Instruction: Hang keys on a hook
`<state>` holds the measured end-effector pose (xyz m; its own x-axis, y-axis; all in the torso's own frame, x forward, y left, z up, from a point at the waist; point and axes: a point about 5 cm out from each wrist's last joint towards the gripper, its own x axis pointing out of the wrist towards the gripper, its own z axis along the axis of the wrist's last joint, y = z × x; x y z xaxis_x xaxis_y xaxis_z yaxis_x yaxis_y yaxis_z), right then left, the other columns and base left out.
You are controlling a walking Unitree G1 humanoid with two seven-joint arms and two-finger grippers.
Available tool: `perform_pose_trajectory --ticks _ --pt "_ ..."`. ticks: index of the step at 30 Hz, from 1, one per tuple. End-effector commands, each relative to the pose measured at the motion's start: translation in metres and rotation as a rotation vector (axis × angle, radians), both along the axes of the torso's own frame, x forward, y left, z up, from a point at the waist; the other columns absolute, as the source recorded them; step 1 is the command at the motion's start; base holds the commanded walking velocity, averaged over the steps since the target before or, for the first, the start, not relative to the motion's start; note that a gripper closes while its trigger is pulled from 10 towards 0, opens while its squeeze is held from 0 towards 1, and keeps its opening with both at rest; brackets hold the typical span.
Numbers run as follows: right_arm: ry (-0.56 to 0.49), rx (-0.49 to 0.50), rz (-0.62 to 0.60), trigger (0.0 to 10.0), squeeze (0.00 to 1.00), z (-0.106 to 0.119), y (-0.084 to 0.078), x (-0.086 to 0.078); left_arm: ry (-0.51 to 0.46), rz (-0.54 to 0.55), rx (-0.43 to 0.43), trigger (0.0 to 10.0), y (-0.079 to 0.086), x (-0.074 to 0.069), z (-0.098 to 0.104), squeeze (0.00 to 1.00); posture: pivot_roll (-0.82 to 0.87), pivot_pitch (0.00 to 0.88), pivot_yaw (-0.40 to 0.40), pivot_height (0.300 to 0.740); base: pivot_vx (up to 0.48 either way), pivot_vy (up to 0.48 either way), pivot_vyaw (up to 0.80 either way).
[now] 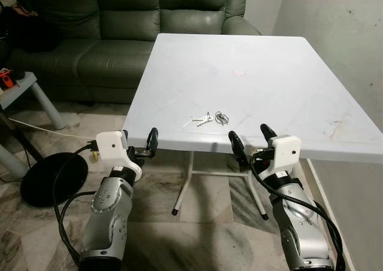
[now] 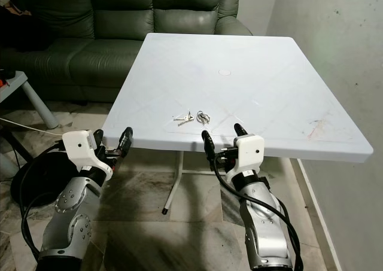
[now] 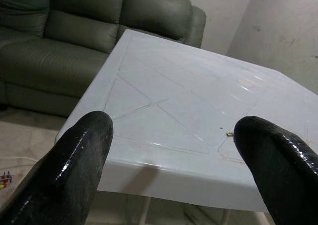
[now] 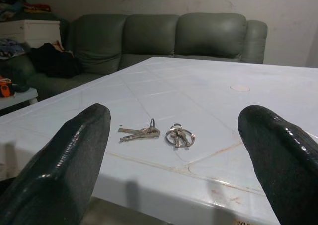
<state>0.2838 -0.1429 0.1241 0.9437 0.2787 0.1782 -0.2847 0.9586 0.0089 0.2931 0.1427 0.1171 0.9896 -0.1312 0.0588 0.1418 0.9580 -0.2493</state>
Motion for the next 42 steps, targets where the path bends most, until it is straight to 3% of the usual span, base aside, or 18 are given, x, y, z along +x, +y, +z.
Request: perform_pose_trajectory --ticks 1,29,42 --pt "-0.009 -0.004 0.014 10.0 0.00 0.0038 0.0028 0.0007 -0.019 0.001 0.018 10.0 -0.0007 0.0014 0.0072 0.00 0.03 0.000 -0.023 0.715 0.251 0.000 0.00" --pt "-0.003 -0.003 0.020 10.0 0.00 0.0030 0.0047 0.0000 -0.018 -0.013 0.034 10.0 -0.0051 0.0023 0.0083 0.00 0.03 0.000 -0.022 0.715 0.254 0.000 0.00" --pt "-0.001 -0.006 0.020 10.0 0.00 0.0030 0.0047 -0.0012 -0.017 -0.019 0.017 10.0 -0.0071 0.0022 0.0089 0.00 0.03 0.000 -0.020 0.715 0.272 0.274 0.00"
